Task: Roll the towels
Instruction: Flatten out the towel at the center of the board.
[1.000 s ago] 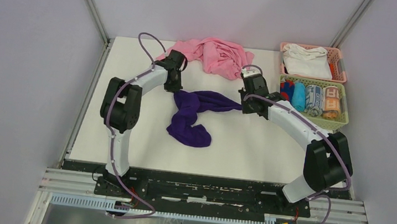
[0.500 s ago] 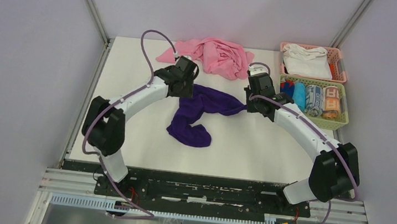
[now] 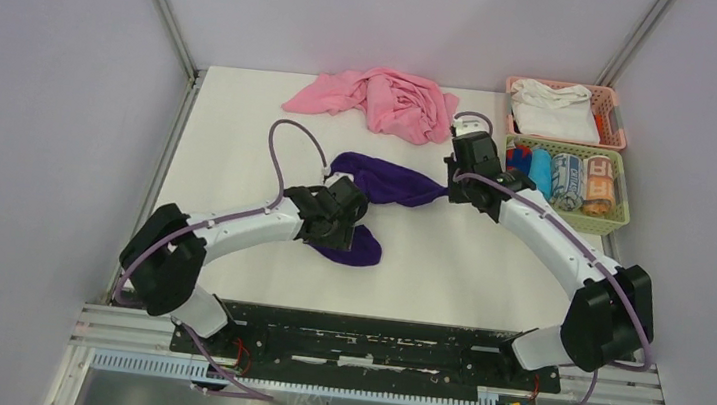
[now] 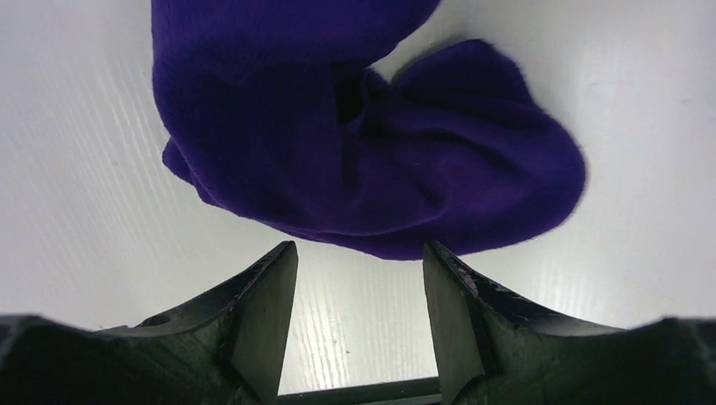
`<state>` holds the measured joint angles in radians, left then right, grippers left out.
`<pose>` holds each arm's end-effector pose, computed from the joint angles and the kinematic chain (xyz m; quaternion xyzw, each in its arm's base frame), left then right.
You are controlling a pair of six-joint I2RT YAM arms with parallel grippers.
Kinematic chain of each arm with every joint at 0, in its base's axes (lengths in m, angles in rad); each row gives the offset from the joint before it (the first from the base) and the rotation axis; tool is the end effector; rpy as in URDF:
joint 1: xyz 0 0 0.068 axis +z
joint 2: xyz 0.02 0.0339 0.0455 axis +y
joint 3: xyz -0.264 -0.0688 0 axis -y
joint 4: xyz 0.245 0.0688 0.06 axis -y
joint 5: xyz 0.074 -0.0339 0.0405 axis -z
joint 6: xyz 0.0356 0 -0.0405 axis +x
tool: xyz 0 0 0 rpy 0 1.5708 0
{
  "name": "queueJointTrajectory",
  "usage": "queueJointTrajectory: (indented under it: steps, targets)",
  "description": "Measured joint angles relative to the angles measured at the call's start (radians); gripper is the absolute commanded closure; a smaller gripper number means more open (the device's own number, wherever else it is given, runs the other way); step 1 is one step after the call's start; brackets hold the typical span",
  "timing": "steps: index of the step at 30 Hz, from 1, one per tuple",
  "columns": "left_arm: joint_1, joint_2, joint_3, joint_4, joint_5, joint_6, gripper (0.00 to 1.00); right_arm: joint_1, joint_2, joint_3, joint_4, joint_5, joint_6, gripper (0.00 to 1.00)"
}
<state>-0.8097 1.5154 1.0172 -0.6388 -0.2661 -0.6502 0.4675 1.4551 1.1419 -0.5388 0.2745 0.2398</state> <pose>0.2101 -0.2070 0.2144 0.0487 0.9671 -0.0457 0.2453 0.2832 0.1322 0.2758 -0.0575 0.9268 0.0005 0.3712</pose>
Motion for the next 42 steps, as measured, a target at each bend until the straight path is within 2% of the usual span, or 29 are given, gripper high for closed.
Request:
queueJointTrajectory:
  steps: [3, 5, 9, 13, 14, 18, 20, 23, 27, 30, 32, 36, 42]
  targets:
    - [0.004, 0.024, -0.062, 0.035, 0.005, -0.033, 0.37, -0.004, -0.016, -0.005, 0.000, 0.000, 0.000, 1.00]
    - [0.008, 0.045, -0.077, 0.060, 0.004, -0.046, 0.42, -0.005, -0.025, -0.012, 0.000, 0.000, 0.000, 1.00]
    - [0.021, 0.093, -0.079, 0.121, -0.011, -0.068, 0.74, -0.005, -0.043, -0.035, 0.000, 0.000, 0.000, 1.00]
    - [0.074, 0.127, -0.079, 0.137, -0.041, -0.068, 0.94, -0.011, -0.059, -0.060, 0.000, 0.019, 0.001, 1.00]
    - [0.096, 0.125, -0.079, 0.133, -0.053, -0.067, 0.97, -0.016, -0.065, -0.066, 0.000, 0.027, 0.003, 1.00]
    - [0.206, 0.084, -0.074, 0.071, -0.123, -0.031, 0.97, -0.039, -0.095, -0.079, 0.000, 0.058, 0.014, 1.00]
    - [0.274, 0.037, -0.053, 0.018, -0.166, 0.010, 0.95, -0.048, -0.115, -0.080, 0.000, 0.071, 0.021, 1.00]
    - [0.390, -0.056, 0.028, -0.045, -0.267, 0.101, 0.81, -0.058, -0.146, -0.085, 0.003, 0.086, 0.028, 1.00]
    - [0.505, -0.138, 0.145, -0.053, -0.399, 0.220, 0.66, -0.063, -0.174, -0.095, 0.005, 0.093, 0.034, 1.00]
    - [0.577, -0.139, 0.201, -0.047, -0.437, 0.275, 0.44, -0.063, -0.180, -0.097, 0.006, 0.091, 0.036, 1.00]
    - [0.609, -0.117, 0.220, -0.046, -0.437, 0.286, 0.35, -0.063, -0.180, -0.097, 0.007, 0.085, 0.036, 1.00]
    - [0.623, -0.072, 0.211, -0.046, -0.405, 0.291, 0.31, -0.063, -0.180, -0.098, 0.007, 0.065, 0.036, 1.00]
    - [0.643, -0.061, 0.107, -0.047, -0.296, 0.274, 0.28, -0.063, -0.165, -0.098, 0.007, 0.034, 0.035, 1.00]
